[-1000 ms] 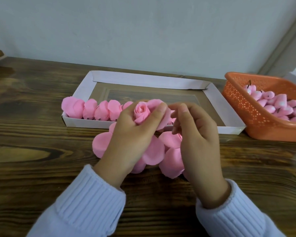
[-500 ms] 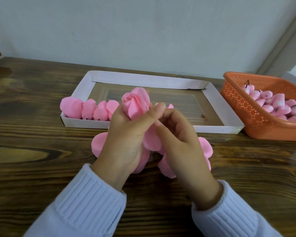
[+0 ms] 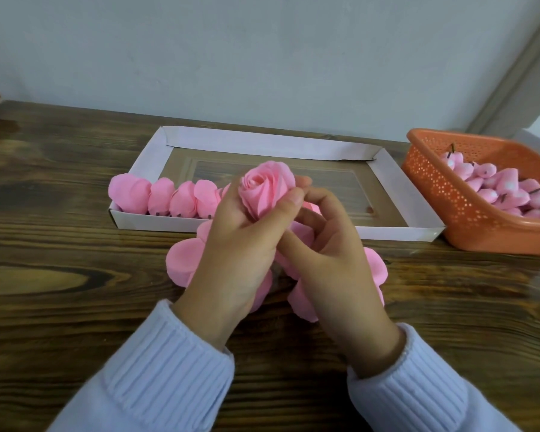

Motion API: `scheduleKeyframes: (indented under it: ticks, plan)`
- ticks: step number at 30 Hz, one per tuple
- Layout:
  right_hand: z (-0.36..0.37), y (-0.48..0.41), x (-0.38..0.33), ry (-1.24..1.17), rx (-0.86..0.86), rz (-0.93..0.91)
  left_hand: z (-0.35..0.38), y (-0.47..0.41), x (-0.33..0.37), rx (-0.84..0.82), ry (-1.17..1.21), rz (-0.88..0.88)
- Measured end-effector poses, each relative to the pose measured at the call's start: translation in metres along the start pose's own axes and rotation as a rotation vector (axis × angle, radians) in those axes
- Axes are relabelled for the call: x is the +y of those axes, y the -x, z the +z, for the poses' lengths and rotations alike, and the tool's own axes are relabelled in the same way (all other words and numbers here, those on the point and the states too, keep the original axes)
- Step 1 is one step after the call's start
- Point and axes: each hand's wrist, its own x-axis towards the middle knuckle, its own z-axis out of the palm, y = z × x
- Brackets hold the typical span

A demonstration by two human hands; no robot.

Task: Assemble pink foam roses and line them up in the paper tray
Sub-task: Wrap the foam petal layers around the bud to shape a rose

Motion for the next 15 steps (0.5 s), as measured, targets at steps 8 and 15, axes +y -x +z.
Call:
scheduleKeyframes:
  ticks: [8,15]
  plan:
    - [-0.0007,-0.0022,-0.0003,0.021,-0.012,-0.029,0.0015,0.0026,0.0012,-0.042,-0.01,0.016]
    - [-0.0021,-0.0014,-0.0004,0.106,-0.032,-0.121,-0.0006,0.002,0.0012,-0.09,0.022,0.022]
